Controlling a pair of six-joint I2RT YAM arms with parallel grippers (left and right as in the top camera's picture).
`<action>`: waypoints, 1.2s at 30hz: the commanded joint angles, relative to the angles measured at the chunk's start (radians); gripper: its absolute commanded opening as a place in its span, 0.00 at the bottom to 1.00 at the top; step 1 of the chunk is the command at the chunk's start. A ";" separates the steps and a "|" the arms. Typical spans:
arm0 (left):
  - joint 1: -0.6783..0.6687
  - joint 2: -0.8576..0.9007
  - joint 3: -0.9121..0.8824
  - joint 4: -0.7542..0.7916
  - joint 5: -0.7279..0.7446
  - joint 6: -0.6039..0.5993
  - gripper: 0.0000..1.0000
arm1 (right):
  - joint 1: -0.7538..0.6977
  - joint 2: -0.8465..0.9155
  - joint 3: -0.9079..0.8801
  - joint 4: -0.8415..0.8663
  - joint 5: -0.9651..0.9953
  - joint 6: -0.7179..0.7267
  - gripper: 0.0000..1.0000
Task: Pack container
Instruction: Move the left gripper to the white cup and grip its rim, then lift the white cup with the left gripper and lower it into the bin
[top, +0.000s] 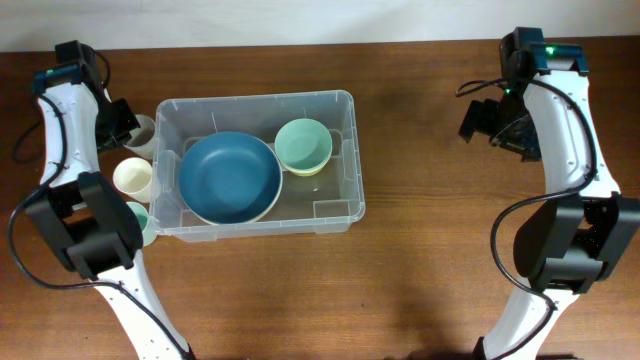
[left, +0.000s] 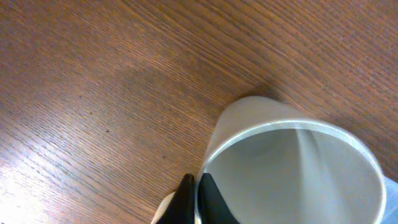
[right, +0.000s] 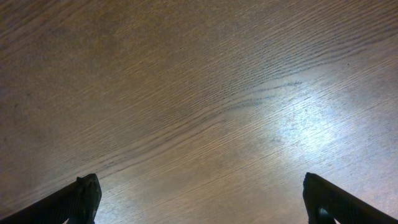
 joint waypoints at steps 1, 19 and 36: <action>0.034 0.011 0.000 0.002 0.006 0.003 0.00 | -0.002 -0.005 0.002 0.000 0.002 0.005 0.99; 0.196 -0.061 0.490 -0.172 0.112 0.003 0.01 | -0.002 -0.005 0.002 0.000 0.002 0.005 0.99; -0.308 -0.208 0.700 -0.475 0.272 0.452 0.01 | -0.002 -0.005 0.002 0.000 0.002 0.005 0.99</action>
